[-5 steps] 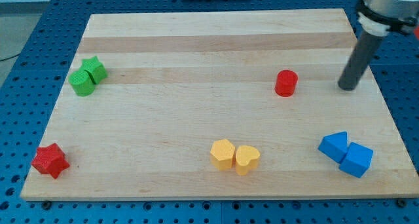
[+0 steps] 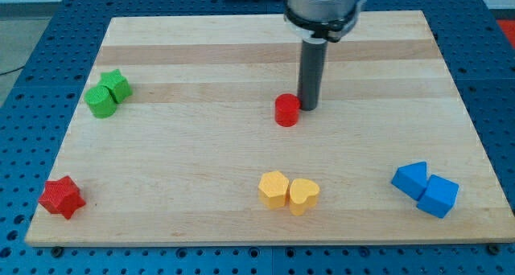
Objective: Place the red circle diagonally to yellow hexagon
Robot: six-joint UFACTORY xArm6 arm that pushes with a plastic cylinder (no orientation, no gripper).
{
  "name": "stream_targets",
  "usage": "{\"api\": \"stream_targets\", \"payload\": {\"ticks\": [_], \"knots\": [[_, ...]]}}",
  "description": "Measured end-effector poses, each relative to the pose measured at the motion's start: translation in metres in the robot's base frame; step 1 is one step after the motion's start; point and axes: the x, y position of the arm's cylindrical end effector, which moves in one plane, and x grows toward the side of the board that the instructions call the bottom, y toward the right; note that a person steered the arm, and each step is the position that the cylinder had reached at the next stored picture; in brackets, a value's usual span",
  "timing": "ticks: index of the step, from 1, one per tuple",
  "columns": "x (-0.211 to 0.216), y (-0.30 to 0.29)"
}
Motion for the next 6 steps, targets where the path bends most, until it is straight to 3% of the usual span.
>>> {"api": "stream_targets", "payload": {"ticks": [2,6], "knots": [[0.015,-0.041],[0.086,-0.050]]}}
